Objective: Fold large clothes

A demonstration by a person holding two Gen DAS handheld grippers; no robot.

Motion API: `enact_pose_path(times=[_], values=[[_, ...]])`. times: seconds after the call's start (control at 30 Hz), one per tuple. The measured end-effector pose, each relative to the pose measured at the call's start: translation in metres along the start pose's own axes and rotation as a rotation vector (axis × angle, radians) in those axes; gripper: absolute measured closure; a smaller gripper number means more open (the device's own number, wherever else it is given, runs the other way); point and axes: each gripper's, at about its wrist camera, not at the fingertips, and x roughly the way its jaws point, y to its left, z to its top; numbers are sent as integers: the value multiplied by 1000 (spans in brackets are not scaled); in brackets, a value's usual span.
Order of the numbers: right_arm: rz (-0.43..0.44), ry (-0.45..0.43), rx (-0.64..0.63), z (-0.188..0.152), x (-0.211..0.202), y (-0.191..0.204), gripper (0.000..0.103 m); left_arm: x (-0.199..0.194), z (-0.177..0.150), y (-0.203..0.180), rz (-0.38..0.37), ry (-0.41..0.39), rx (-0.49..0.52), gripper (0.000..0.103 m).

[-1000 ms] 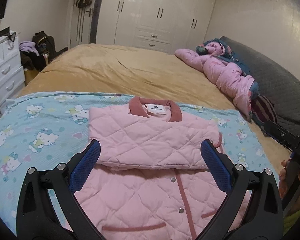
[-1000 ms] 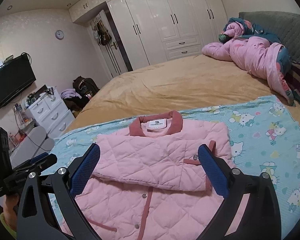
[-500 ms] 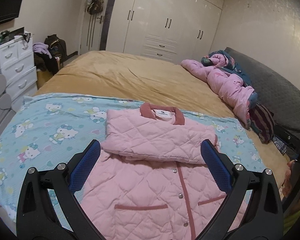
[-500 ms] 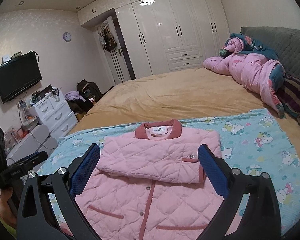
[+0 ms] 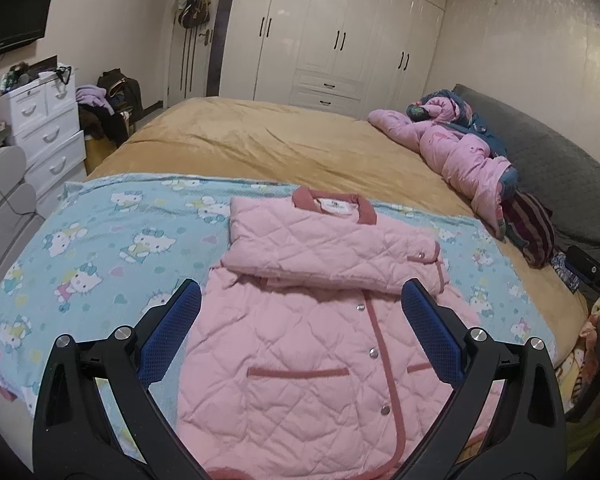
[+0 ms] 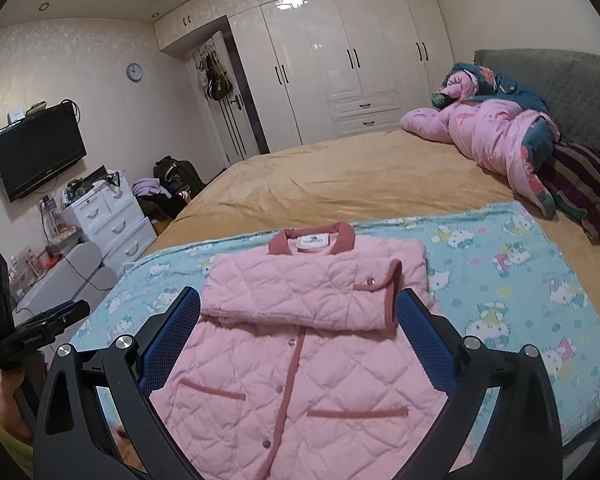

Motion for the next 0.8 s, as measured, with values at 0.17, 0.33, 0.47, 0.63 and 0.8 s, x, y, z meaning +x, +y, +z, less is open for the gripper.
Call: enact_pose_path(times=[0.17,0.33,0.47,0.63,0.8], values=[[-2,20,19,-16,-4,-11,5,-1,-14,1,18,22,7,9],[-4,48,43,-34,-5,-22,5,-2,-28,6,39,49,7,9],[-11,73,55,-49,-5,-29,5,-1,-41,9,56,80,19,9],[-22,105,66,-69,-7,-40,5,2,-56,17,80,118,23,9],[-38,143,75,-88,-5,-53,5,11,-72,34,113,163,4,9]])
